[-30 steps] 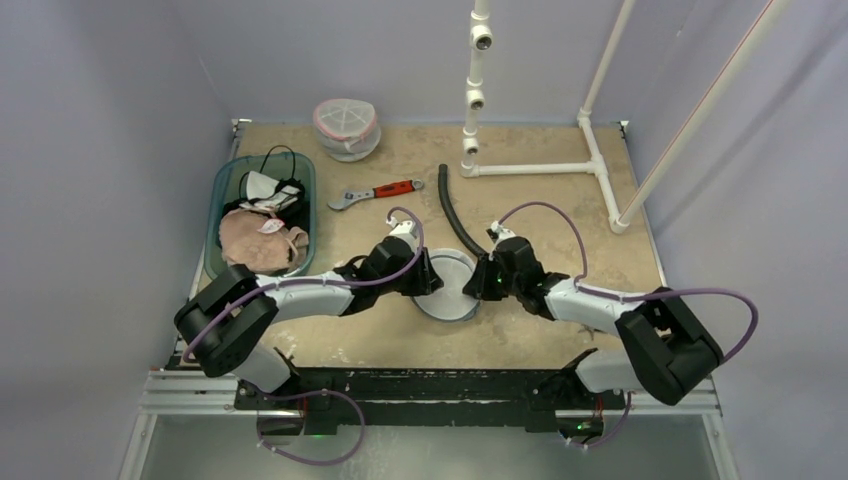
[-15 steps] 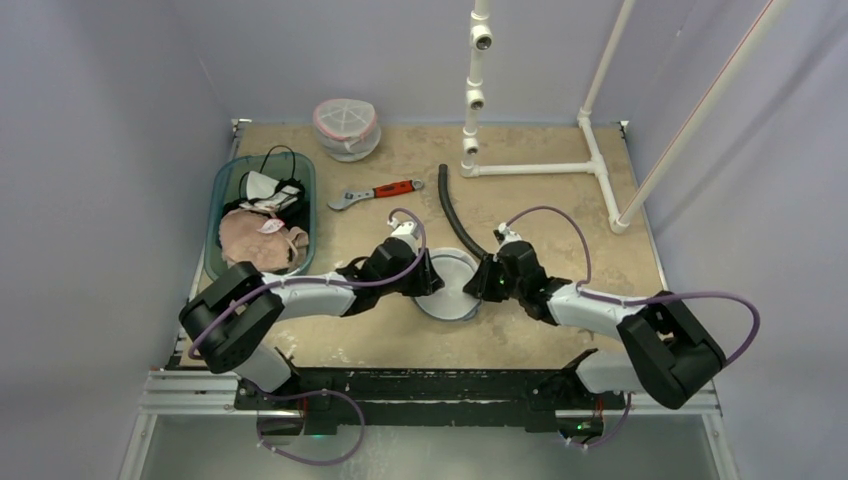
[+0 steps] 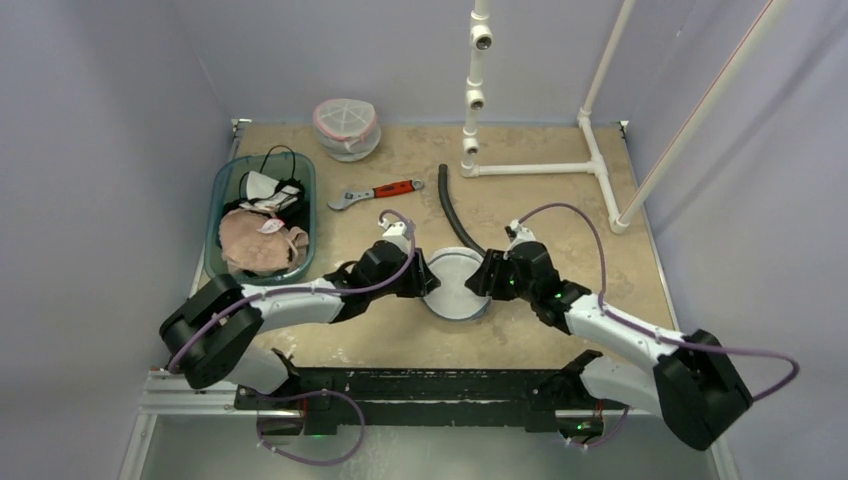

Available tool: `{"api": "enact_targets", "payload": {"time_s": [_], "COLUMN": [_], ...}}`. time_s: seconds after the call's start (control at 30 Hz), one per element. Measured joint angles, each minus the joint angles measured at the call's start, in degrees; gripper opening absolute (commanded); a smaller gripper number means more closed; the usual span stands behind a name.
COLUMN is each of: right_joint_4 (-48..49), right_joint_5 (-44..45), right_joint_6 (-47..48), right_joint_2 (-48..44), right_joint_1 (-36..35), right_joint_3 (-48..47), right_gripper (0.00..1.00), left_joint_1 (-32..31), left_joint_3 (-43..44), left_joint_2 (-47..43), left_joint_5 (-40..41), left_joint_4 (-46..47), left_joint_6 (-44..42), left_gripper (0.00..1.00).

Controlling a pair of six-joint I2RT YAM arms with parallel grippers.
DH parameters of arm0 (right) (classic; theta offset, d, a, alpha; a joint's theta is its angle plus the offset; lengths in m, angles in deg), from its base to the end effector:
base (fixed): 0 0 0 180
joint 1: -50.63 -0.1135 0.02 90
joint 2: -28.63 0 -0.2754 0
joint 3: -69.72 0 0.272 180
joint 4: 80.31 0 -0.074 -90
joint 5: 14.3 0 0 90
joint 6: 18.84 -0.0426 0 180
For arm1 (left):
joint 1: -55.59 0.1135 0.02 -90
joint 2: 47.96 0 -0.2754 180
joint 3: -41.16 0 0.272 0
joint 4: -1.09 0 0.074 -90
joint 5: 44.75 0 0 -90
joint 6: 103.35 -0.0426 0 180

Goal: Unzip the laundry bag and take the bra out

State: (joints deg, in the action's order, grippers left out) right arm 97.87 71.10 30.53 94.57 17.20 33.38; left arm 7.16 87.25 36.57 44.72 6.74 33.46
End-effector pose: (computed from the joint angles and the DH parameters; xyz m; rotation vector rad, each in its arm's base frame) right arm 0.2014 0.1371 0.1699 0.0902 2.2355 0.8273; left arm 0.2020 -0.2283 0.1554 0.0384 2.3075 -0.9369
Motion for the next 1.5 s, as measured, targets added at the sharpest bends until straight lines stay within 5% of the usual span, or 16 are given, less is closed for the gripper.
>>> {"api": "enact_targets", "payload": {"time_s": [0.2,0.4,0.87,1.17,1.5], "right_joint_4": [-8.92,-13.70,-5.05,2.93,2.14], "right_joint_5": [2.10,5.38,6.14,5.16,4.72], "right_joint_6": [0.98,-0.90,-11.32,-14.16,-14.78], "right_joint_2": [-10.01,-14.29,-6.29,-2.21,-6.36], "right_joint_1": [0.00,0.02,0.11,1.36,1.46], "right_joint_3": [-3.91,-3.54,5.33,7.45,9.01], "right_gripper": [0.72,0.75,0.75,0.35,0.03], "left_joint_1": [0.02,0.02,0.02,0.02,0.02], "left_joint_3": [0.20,0.20,-4.98,-6.27,-6.27], "left_joint_2": [-8.46,-17.81,-38.14,-39.21,-38.38], "left_joint_5": [1.14,2.62,8.55,8.81,8.85], "left_joint_4": [-5.92,-12.20,-22.01,-24.09,-24.06], "left_joint_6": [-0.09,0.17,3.41,4.63,4.63], "left_gripper": [0.48,0.52,0.53,0.53,0.53]}}
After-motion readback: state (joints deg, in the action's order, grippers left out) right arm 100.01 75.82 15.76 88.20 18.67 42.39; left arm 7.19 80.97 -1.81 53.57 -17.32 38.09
